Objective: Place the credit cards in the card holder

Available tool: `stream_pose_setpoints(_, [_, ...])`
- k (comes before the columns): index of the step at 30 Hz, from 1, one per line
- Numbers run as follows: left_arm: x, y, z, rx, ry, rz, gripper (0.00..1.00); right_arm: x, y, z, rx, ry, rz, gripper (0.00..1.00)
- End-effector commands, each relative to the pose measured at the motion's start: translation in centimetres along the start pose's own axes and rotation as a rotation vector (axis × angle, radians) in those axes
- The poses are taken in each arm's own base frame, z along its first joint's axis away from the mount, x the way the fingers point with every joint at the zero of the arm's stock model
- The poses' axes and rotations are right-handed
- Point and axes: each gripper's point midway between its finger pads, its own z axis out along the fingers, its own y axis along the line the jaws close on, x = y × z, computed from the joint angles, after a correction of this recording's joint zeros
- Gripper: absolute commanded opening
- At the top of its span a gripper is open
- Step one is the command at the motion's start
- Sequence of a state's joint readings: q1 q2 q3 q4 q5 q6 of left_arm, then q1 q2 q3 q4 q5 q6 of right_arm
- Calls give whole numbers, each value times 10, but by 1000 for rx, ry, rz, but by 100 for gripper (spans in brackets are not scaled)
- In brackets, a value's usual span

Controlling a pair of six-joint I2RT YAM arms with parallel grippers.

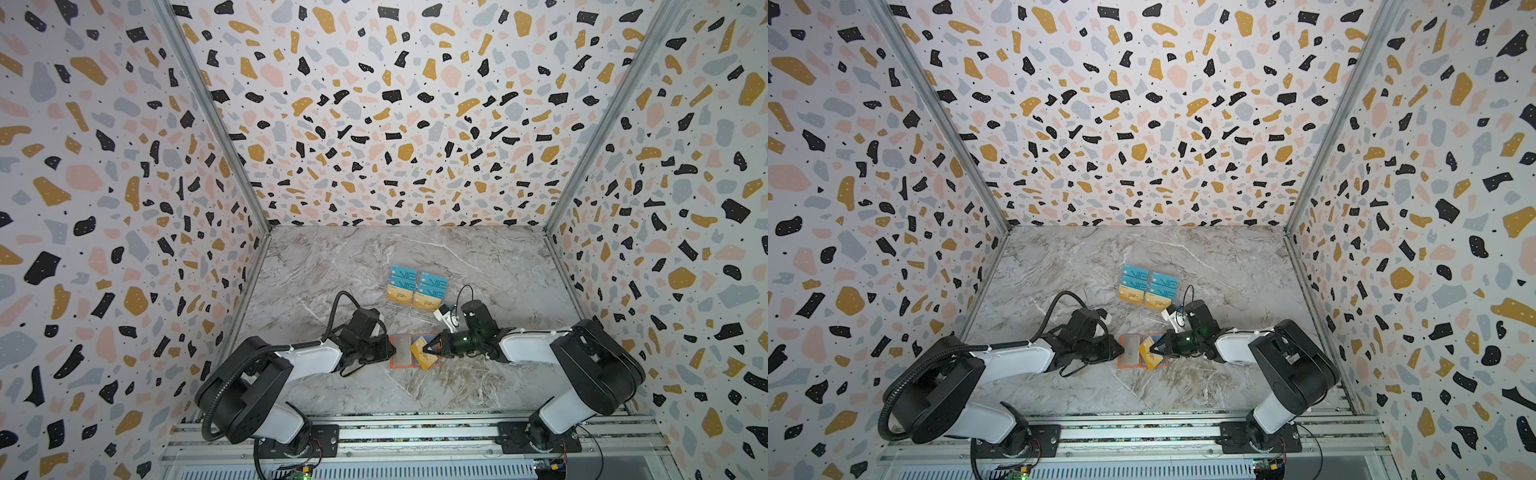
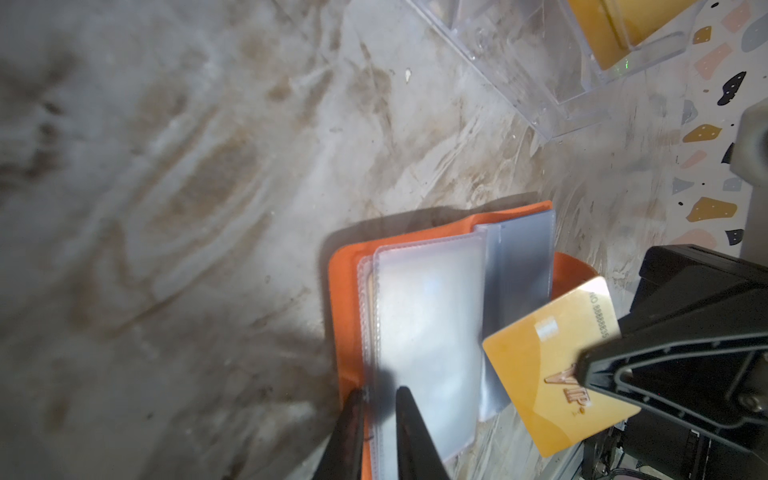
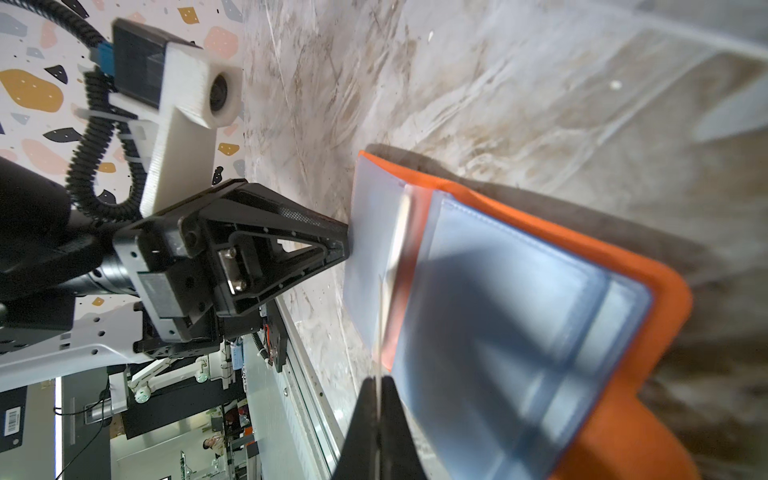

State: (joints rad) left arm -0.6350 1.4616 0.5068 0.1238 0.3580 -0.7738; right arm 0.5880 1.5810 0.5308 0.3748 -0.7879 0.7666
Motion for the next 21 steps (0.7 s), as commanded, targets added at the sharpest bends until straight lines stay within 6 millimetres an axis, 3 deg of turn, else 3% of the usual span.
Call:
stream_pose_setpoints(1, [12, 7, 3, -22, 43, -13, 19, -2, -3, 0, 6, -9, 5, 0])
stream_pose_setpoints(21, [12, 7, 3, -23, 41, -11, 19, -3, -8, 2, 23, -11, -1, 0])
